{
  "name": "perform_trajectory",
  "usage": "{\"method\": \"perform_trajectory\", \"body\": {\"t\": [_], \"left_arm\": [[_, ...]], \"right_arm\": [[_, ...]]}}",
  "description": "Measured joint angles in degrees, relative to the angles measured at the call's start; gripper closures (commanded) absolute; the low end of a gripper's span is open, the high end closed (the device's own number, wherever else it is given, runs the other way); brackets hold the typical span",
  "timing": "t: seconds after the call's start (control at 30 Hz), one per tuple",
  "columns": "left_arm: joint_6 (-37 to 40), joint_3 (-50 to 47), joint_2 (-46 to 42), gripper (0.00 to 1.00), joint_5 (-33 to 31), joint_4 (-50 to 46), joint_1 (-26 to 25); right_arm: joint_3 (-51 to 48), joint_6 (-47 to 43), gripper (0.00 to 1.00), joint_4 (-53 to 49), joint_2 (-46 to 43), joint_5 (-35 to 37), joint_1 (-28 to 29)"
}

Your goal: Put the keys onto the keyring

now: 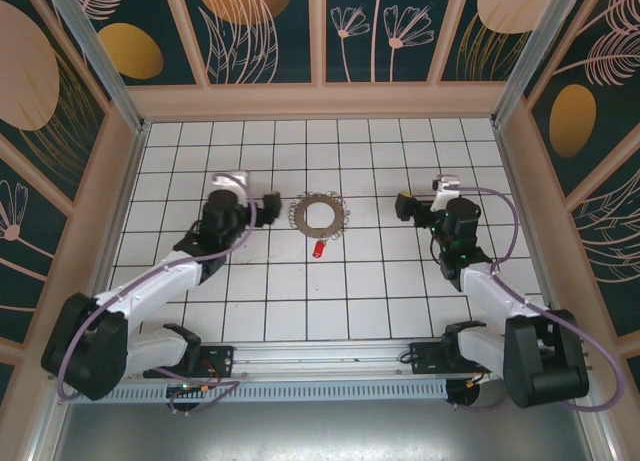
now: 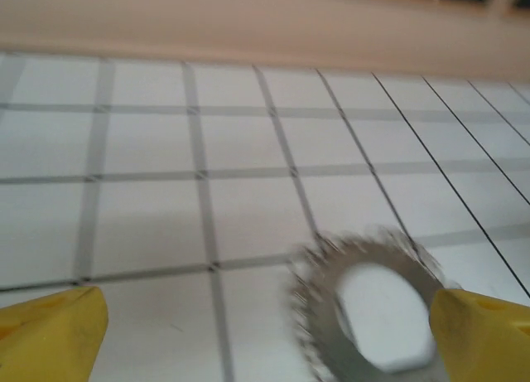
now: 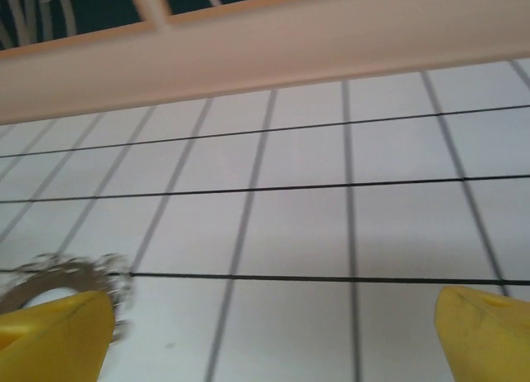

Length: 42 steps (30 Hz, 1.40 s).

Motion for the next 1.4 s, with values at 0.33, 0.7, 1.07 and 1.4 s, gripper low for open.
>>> {"method": "perform_trajectory", "body": {"t": [0.33,0.7,1.07,1.4], "left_arm": [[0.7,-6.23,-5.92,0.01,-12.55,10.23,10.73],[5.62,-14.45,1.53,0.01,-22.36,20.7,15.52],[11.69,-19.8,18.34,0.01,-11.91,45.53,23.87],[12.17,-20.37,18.86,0.01,-3.85,51.84,25.03]], "right_arm": [[-5.18,-3.89,0.01,23.65,12.5,-4.61,-9.84],[-9.84,-5.22,0.01,32.22,12.83,-4.66,-10.49],[-12.74,-3.45,0.01,44.89,25.03,-1.53,-12.22],[-12.07,-2.91,0.01,45.2,25.03,3.52,-11.63]]}}
